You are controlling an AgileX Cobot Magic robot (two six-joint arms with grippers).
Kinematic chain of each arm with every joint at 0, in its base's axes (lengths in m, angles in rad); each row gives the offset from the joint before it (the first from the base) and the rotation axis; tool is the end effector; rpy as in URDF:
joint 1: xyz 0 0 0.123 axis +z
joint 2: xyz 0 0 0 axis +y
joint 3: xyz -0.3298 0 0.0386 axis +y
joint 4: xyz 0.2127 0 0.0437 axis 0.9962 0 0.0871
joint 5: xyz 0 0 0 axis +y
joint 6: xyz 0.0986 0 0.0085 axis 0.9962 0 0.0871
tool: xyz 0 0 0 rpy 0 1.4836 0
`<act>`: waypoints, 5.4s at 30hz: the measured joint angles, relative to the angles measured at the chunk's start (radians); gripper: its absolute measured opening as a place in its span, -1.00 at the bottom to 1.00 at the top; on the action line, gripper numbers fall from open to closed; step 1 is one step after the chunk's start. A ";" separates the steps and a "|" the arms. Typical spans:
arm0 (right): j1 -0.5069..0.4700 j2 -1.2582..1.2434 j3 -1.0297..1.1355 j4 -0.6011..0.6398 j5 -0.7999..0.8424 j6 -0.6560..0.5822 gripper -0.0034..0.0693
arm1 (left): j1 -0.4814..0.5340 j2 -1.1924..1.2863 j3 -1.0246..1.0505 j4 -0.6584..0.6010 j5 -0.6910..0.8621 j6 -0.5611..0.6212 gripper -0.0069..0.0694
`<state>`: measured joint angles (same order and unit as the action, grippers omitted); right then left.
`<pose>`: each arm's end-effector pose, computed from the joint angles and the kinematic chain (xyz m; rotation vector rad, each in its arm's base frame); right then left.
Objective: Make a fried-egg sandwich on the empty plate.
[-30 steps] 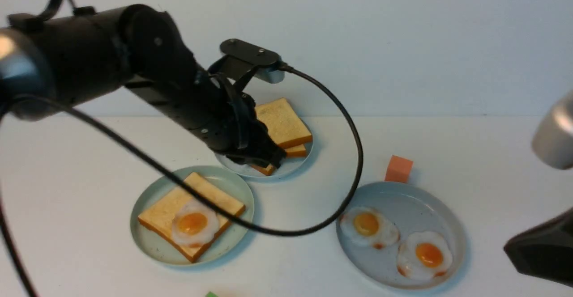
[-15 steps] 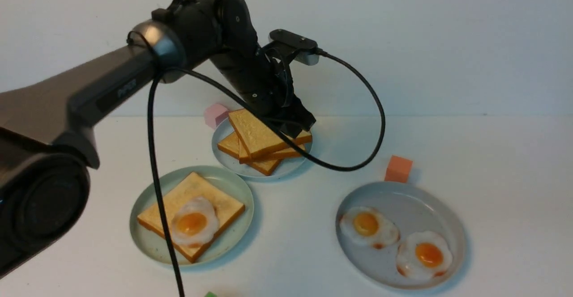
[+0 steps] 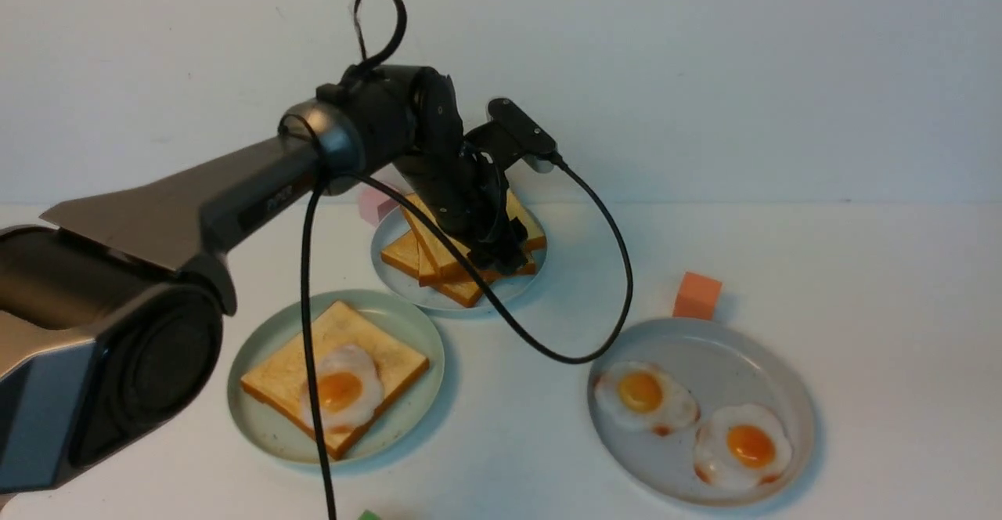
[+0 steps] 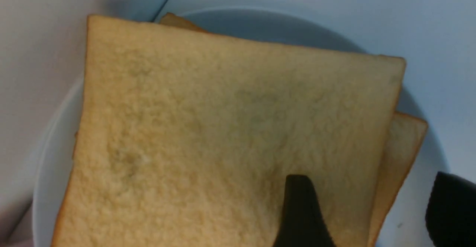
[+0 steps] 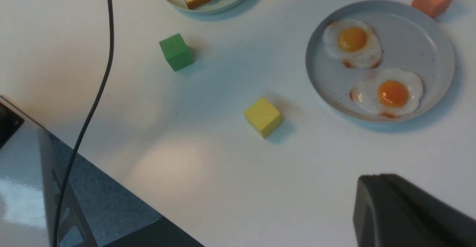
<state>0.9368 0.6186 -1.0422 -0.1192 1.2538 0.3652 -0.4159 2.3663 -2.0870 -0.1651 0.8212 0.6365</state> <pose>0.0103 -0.0049 0.4065 -0.6514 2.2698 0.5067 0.4814 -0.2256 0.2266 1.2032 2.2711 -0.1149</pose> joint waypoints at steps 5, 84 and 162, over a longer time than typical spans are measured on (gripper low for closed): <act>0.000 0.000 0.000 0.000 0.000 0.018 -0.88 | 0.000 0.010 -0.008 0.014 -0.010 -0.011 0.11; 0.000 -0.008 0.000 -0.075 -0.092 0.022 -0.72 | -0.114 -0.630 1.030 0.521 -0.296 -0.687 -0.81; -0.006 -0.008 0.000 -0.046 -0.125 0.022 -0.55 | -0.242 -2.375 1.941 0.062 -0.601 -0.673 -0.85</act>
<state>0.9310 0.6101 -1.0422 -0.1654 1.1283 0.3875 -0.6582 -0.0091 -0.1459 -0.1036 0.2200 -0.0361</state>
